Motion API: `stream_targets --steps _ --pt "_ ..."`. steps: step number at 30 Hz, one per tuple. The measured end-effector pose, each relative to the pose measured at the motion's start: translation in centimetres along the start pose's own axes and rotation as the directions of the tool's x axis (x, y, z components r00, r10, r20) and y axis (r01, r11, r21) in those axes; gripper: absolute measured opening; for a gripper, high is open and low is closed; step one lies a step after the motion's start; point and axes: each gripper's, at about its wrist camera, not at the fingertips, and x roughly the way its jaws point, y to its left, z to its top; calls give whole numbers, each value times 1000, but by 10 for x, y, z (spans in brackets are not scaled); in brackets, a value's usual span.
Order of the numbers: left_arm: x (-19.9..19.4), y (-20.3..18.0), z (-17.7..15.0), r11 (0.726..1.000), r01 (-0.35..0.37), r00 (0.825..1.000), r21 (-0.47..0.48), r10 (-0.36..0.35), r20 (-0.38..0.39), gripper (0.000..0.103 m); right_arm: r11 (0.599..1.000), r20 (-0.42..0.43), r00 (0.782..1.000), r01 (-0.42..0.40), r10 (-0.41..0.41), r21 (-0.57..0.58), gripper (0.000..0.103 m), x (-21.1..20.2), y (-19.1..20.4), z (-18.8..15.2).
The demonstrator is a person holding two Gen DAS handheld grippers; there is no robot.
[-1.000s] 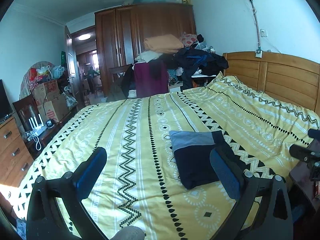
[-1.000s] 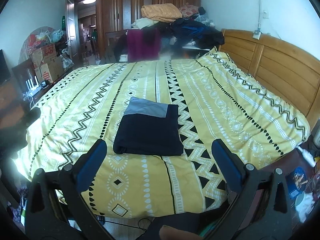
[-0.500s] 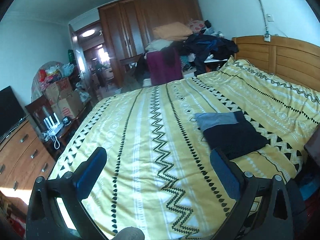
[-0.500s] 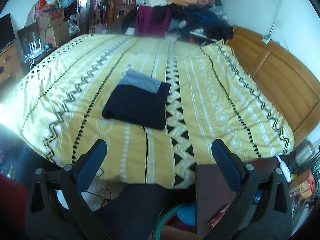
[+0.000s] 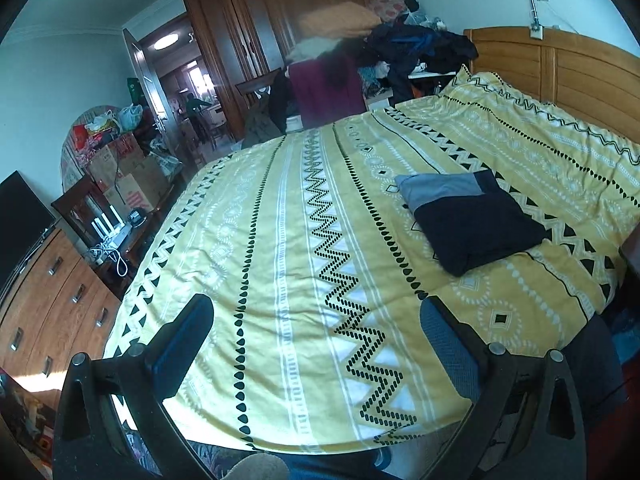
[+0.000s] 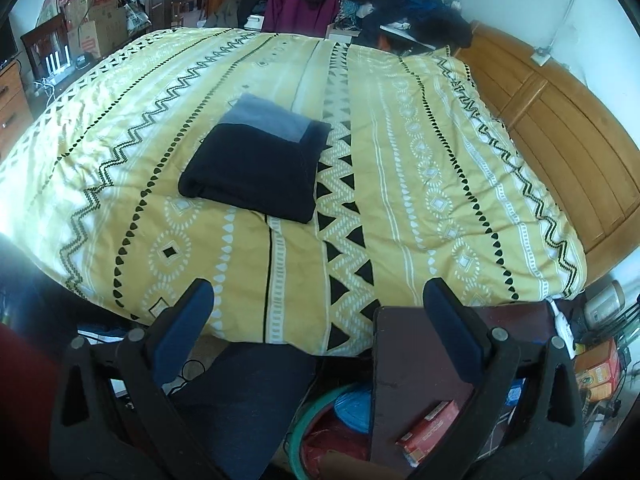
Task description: Fold small clothes
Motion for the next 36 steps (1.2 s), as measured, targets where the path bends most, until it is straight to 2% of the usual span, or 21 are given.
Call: stream_targets --steps 2,5,6,7,9,12,16,17,20,30,36 --pt "4 -4 4 1000 7 1000 11 -7 12 103 1000 26 1000 -1 1 -7 103 3 -2 7" --pt "12 -12 21 999 19 997 38 -21 69 103 999 129 991 -23 19 35 103 8 -5 24" --pt "16 -16 30 999 40 995 29 -42 94 103 996 157 987 -39 26 78 103 13 -8 31" --pt "20 -18 39 998 58 992 16 -59 115 103 987 197 978 -95 69 127 103 18 -9 36" --pt "29 -28 55 992 122 974 -14 -117 194 103 971 244 963 -160 113 179 103 33 -4 44" --pt "56 -57 74 976 219 938 -18 -205 279 103 974 258 965 -94 39 205 103 60 16 62" --pt "104 -105 95 958 286 944 -31 -277 178 103 963 253 967 -91 24 256 103 75 16 83" --pt "112 -115 98 954 298 944 -29 -290 157 103 962 229 973 -77 16 262 103 80 13 87" --pt "119 -135 106 953 302 943 -12 -296 152 103 969 206 979 -47 -4 242 103 84 11 92" --pt "116 -142 125 958 286 949 -14 -281 144 103 956 217 975 -111 52 271 103 87 1 103" --pt "112 -140 134 956 292 945 -32 -283 162 103 956 224 973 -121 60 269 103 86 2 108"
